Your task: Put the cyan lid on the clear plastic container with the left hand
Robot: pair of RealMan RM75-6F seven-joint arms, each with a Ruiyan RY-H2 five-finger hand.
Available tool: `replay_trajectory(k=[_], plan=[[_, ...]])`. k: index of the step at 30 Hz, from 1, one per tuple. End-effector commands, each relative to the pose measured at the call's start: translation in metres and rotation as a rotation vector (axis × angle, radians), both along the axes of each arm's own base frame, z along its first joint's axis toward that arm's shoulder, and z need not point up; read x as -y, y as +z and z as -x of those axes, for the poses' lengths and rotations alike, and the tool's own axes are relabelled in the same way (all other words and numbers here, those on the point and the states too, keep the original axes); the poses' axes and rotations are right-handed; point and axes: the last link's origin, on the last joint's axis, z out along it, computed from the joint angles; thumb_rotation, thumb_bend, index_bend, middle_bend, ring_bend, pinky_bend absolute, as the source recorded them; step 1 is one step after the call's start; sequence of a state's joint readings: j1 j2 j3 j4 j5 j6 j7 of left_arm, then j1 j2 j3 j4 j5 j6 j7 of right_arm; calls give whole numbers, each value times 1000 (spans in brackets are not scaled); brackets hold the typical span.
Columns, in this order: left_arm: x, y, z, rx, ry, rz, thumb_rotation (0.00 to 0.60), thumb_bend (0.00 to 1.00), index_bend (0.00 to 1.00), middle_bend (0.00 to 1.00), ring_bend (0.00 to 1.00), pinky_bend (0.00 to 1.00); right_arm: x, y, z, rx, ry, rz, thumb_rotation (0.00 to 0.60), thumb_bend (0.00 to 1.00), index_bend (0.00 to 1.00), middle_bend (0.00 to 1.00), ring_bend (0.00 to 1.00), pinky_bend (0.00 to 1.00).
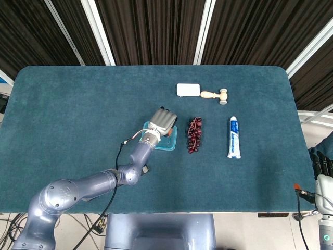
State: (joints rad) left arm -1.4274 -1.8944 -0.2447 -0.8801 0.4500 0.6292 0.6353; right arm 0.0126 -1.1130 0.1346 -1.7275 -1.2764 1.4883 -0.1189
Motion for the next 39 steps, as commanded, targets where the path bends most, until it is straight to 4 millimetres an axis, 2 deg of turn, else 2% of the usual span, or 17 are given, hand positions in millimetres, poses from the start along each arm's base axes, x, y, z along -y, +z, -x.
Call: replay_trajectory(k=[1, 15, 39], plan=[[1, -3, -4, 10, -7, 3, 600, 540, 651, 548, 301, 232, 0, 0, 0, 0, -1, 1, 600, 292, 61, 40, 28, 0], [0, -9, -11, 10, -14, 6, 600, 535, 651, 547, 300, 231, 0, 0, 1, -10, -12, 8, 600, 291, 61, 40, 28, 0], [2, -22, -8, -58, -19, -8, 600, 531, 651, 547, 301, 227, 1, 1, 1, -1, -18, 10, 600, 292, 61, 40, 28, 0]])
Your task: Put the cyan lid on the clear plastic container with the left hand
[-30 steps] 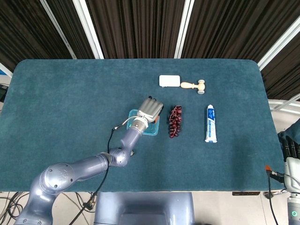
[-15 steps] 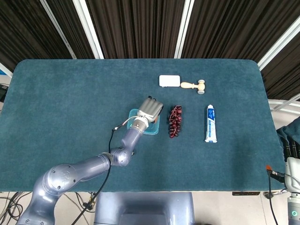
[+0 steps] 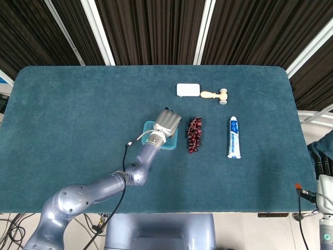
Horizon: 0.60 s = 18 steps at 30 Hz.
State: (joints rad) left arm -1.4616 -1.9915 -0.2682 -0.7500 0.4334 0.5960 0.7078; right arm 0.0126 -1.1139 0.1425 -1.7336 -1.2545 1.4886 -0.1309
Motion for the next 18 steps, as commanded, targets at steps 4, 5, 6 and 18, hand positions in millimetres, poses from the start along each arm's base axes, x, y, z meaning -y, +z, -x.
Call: replay_trajectory(k=[4, 5, 6, 18], plan=[[1, -3, 2, -13, 0, 4, 600, 532, 652, 547, 300, 227, 0, 0, 0, 2, 1, 0, 600, 291, 61, 40, 28, 0], [2, -3, 2, -16, -1, 4, 600, 532, 652, 547, 300, 226, 0, 0, 0, 2, 1, 1, 600, 291, 61, 40, 28, 0], [2, -4, 2, -19, -4, 2, 600, 532, 652, 547, 300, 226, 0, 0, 0, 2, 1, 1, 600, 291, 61, 40, 28, 0], [8, -9, 4, -60, -43, -10, 600, 531, 652, 547, 301, 225, 0, 1, -1, -1, 4, 2, 600, 292, 61, 40, 28, 0]])
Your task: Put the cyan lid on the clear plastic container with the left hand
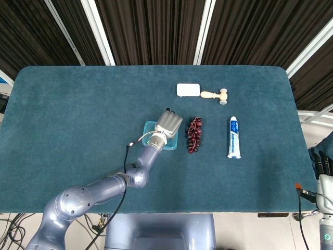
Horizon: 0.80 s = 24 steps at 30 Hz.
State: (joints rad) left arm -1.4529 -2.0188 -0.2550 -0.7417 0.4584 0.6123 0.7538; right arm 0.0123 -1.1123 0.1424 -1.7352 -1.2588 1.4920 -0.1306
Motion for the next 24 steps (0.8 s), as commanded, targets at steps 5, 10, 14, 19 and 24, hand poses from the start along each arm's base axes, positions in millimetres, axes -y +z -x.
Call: replay_trajectory(k=[5, 10, 14, 19, 24], plan=[[2, -2, 3, -26, -20, -14, 600, 531, 652, 547, 300, 224, 0, 0, 0, 1, 3, 0, 600, 291, 61, 40, 28, 0], [4, -5, 7, -46, -29, -16, 600, 531, 652, 547, 301, 223, 0, 0, -1, 0, 5, 0, 600, 291, 61, 40, 28, 0], [5, -6, 7, -52, -37, -21, 600, 531, 652, 548, 300, 223, 0, 0, -1, 0, 6, 1, 600, 291, 61, 40, 28, 0], [7, -8, 8, -64, -49, -25, 600, 531, 652, 547, 301, 222, 0, 0, -1, 2, 7, 0, 600, 291, 61, 40, 28, 0], [9, -9, 10, -75, -60, -28, 600, 531, 652, 547, 301, 222, -1, 1, -1, 1, 10, 0, 600, 291, 61, 40, 28, 0]])
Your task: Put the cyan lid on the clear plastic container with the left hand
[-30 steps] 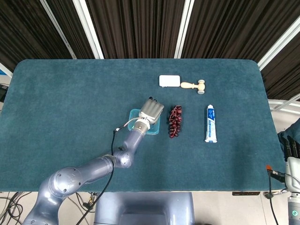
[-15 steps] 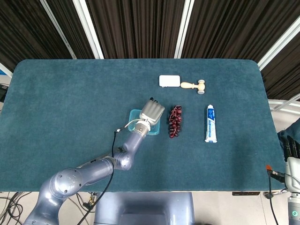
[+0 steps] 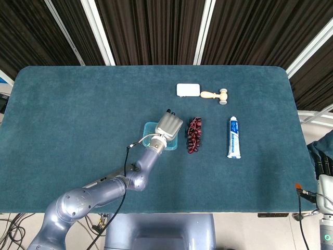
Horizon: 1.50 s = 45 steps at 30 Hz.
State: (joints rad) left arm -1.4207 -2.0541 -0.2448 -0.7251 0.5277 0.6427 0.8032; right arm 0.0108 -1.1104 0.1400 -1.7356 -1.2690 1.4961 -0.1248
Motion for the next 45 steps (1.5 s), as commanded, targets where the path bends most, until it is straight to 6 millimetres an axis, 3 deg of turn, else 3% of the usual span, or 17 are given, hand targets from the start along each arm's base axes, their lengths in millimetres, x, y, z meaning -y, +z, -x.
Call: replay_trajectory(k=[1, 12, 22, 30, 39, 45], plan=[[1, 0, 0, -6, -10, -3, 600, 531, 652, 547, 301, 223, 0, 0, 0, -2, 1, 1, 600, 290, 61, 40, 28, 0], [5, 18, -14, 38, -67, -51, 600, 531, 653, 548, 300, 222, 0, 0, 0, -3, 0, -2, 600, 291, 61, 40, 28, 0], [10, 52, -29, 146, -69, -60, 600, 530, 653, 547, 300, 220, 0, 0, 0, -7, 0, 0, 600, 291, 61, 40, 28, 0], [23, 66, -22, 148, -104, -39, 600, 530, 658, 549, 301, 216, 0, -1, 0, -7, -2, -1, 600, 291, 61, 40, 28, 0], [46, 66, 10, 147, -130, 52, 600, 530, 662, 551, 300, 214, 0, -1, 1, -6, -4, -3, 600, 291, 61, 40, 28, 0], [52, 63, 15, 147, -134, 83, 600, 530, 664, 560, 301, 213, 0, -1, 1, -6, -6, -3, 600, 291, 61, 40, 28, 0]])
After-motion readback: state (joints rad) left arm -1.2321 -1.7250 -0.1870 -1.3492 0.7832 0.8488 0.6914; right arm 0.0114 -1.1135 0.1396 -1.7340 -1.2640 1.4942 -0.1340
